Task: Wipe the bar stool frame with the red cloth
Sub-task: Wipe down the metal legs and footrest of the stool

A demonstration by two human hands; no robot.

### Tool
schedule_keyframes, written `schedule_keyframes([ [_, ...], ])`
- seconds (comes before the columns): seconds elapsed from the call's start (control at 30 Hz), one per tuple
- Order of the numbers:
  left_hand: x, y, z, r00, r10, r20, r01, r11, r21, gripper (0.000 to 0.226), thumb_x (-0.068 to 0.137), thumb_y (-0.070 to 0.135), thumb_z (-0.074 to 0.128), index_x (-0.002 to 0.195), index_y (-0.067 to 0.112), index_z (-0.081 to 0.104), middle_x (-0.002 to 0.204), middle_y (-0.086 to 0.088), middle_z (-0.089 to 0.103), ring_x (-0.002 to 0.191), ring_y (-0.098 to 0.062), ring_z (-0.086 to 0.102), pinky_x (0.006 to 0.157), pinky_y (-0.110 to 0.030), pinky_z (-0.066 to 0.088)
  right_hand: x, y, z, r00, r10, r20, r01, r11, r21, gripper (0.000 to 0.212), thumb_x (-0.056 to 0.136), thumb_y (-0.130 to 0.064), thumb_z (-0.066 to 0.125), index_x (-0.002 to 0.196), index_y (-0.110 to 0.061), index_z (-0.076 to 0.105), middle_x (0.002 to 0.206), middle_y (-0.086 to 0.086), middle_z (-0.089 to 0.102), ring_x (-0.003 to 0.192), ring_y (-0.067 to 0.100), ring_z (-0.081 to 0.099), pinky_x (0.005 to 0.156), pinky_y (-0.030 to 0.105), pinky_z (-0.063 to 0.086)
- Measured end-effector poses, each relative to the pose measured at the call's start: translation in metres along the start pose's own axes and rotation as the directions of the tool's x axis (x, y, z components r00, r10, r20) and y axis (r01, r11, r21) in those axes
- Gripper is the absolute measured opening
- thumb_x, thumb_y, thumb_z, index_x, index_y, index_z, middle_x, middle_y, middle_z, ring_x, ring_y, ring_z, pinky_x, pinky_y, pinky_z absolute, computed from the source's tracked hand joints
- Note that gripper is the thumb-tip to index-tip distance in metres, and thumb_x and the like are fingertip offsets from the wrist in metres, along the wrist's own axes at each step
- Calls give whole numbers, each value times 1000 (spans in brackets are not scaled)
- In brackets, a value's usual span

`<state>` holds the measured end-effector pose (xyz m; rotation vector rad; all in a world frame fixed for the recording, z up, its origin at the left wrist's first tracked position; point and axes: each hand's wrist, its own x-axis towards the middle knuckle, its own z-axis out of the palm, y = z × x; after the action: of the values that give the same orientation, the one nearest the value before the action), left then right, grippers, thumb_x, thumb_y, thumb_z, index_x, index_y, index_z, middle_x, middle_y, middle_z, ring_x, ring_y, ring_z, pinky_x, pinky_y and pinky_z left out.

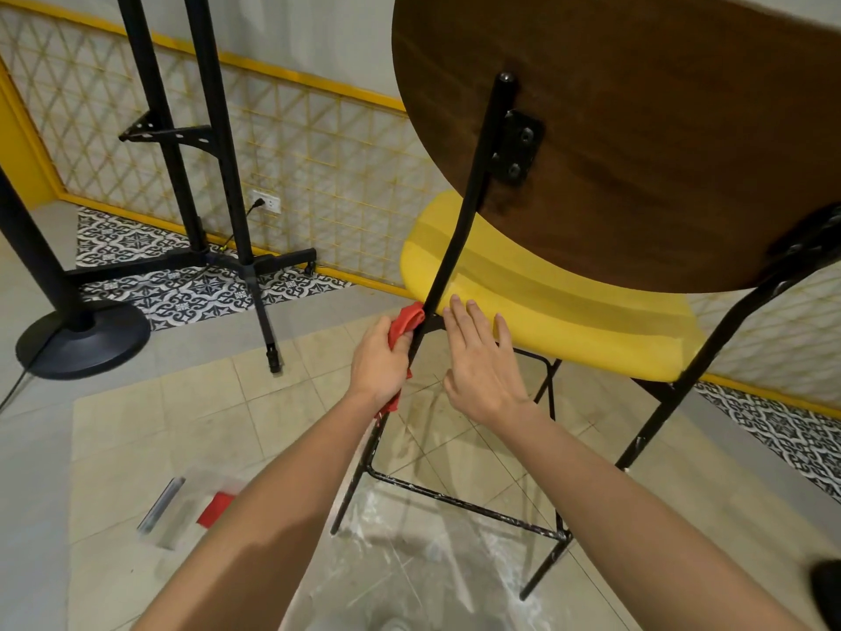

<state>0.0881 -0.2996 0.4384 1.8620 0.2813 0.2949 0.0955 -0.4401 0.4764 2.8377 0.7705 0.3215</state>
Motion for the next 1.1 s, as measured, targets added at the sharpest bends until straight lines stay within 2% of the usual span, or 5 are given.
schedule_keyframes([
  [0.23, -12, -11, 22, 990, -32, -137, 36, 999, 33, 27, 95, 21, 49, 119, 23, 61, 93, -7, 69, 86, -29, 65, 81, -41, 53, 2, -4, 11, 1000, 24, -19, -25, 999, -34, 81, 86, -27, 47, 149, -6, 1, 158, 11, -6, 145, 27, -3, 115, 52, 2],
  [0.57, -17, -5, 22, 985, -19, -171, 15, 1000, -23, 19, 93, 25, 52, 105, 21, 67, 65, 8, 56, 71, -26, 63, 74, -41, 55, -1, -6, 12, 1000, 25, -9, -26, 997, -67, 83, 87, -28, 46, 148, -5, -5, 157, 12, -11, 145, 29, -8, 114, 52, -1],
  [0.73, -12, -9, 11, 993, -36, -115, 40, 999, 26, 14, 92, 29, 52, 94, 25, 66, 71, -2, 62, 74, -33, 66, 74, -44, 55, -1, -4, 12, 1000, 24, -9, -24, 998, -62, 83, 86, -26, 48, 148, -6, -3, 157, 11, -10, 145, 28, -7, 115, 51, -1],
  [0.93, -18, -5, 20, 987, 14, -158, -13, 1000, 8, 18, 93, 29, 53, 97, 18, 67, 59, 7, 53, 65, -26, 62, 70, -41, 55, -2, -3, 15, 1000, 19, -18, -20, 998, -67, 82, 86, -25, 48, 149, -5, -1, 157, 12, -8, 145, 28, -6, 115, 52, 1],
  [1.1, -13, -15, 5, 991, -127, -51, 131, 989, 75, 14, 92, 27, 54, 86, 20, 65, 63, 0, 62, 61, -21, 64, 65, -31, 54, -10, 2, 18, 1000, 14, -9, -14, 998, -59, 82, 87, -25, 47, 148, -5, -3, 157, 12, -10, 145, 26, -8, 116, 49, 0],
])
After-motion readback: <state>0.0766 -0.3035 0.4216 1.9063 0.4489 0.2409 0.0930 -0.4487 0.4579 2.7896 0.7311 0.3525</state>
